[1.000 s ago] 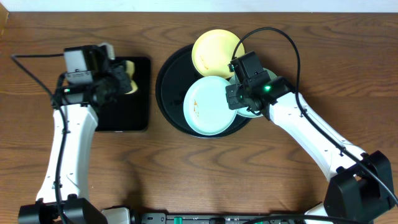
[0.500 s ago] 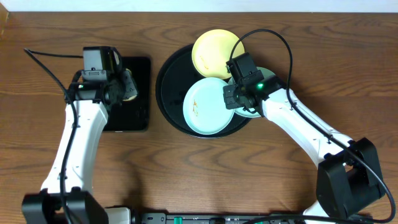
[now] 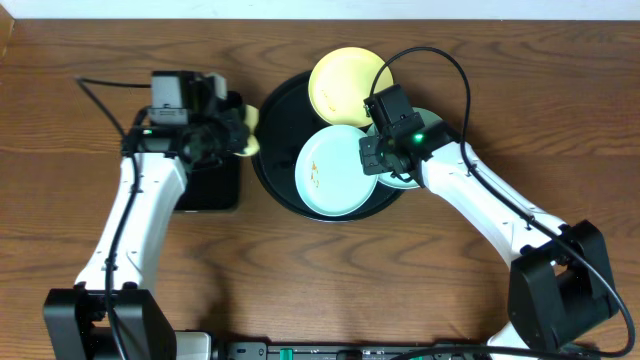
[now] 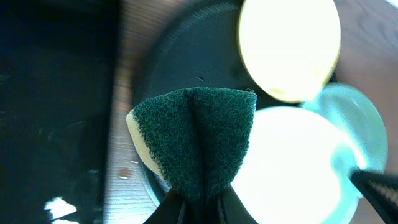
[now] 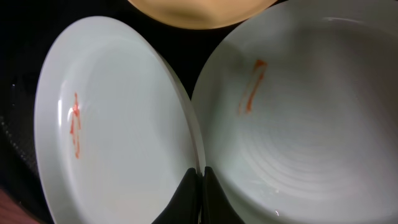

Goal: Clean dirty plates on tray and stack at the side
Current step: 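Move the sponge with the left gripper onto the held plate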

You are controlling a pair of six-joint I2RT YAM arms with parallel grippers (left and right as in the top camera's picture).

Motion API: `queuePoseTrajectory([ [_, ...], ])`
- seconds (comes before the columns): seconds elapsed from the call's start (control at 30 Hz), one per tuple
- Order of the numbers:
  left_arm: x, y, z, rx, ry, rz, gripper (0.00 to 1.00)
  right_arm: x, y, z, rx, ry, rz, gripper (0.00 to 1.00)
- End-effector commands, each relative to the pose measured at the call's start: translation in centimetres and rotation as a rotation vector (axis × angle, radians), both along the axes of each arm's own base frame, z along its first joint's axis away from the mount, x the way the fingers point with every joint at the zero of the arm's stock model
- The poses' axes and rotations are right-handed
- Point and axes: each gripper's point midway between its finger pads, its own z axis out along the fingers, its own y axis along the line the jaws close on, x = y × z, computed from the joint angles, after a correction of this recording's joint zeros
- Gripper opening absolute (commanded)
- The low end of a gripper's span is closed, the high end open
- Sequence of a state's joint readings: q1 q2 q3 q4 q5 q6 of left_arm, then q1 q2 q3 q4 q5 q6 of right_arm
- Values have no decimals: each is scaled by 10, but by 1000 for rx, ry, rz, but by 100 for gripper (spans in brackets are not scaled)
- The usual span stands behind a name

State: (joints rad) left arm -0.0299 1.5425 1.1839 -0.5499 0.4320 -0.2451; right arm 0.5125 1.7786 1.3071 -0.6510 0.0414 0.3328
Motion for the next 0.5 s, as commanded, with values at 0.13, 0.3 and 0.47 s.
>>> queuePoseTrajectory([
  [0.13,-17,-52,-11,22,10,-177,8,7,-6,-11,8,27,-50,1],
  [0.3,-25,-74,-33,71,53,-233,7,6,-4,-11,16,33,-46,1],
  [0.47,-25,-94,-58,87,88,-281,8,5,-5,-12,13,39,-46,1],
])
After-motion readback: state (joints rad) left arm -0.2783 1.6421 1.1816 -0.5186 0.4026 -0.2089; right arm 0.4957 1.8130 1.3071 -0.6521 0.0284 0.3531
